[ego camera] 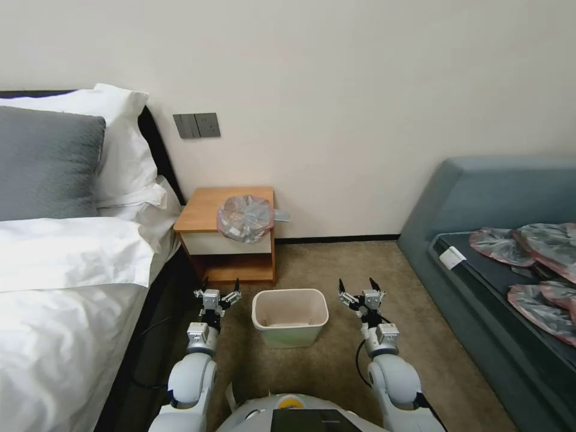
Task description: Pick up the garbage bag from the table and place it over the trash can.
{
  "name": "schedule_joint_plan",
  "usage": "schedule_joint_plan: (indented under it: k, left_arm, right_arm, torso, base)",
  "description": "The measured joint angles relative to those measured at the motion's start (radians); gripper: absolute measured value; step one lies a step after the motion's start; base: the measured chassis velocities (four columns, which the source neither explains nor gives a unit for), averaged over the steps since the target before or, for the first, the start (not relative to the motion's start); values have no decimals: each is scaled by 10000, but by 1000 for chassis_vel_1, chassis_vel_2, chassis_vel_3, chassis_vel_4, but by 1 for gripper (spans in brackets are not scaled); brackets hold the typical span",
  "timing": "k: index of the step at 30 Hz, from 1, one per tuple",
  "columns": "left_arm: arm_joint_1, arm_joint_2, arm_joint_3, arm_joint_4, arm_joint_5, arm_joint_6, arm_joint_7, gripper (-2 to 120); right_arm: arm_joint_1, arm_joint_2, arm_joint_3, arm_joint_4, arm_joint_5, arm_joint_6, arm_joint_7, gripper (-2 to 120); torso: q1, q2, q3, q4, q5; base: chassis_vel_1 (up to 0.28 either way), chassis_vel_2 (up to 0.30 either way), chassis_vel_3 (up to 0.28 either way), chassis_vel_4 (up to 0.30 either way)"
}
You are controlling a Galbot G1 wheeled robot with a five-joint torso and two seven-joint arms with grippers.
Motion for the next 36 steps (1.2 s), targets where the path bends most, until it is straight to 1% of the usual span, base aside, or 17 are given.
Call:
schedule_joint_plan:
  k: [36]
  left_arm:
    - [0, 0, 0, 0, 0, 0, 0, 100]
  right_arm:
    - [0, 0, 0, 0, 0, 0, 0, 100]
  torso:
    - [0, 0, 0, 0, 0]
  base:
    - [0, 0, 0, 0]
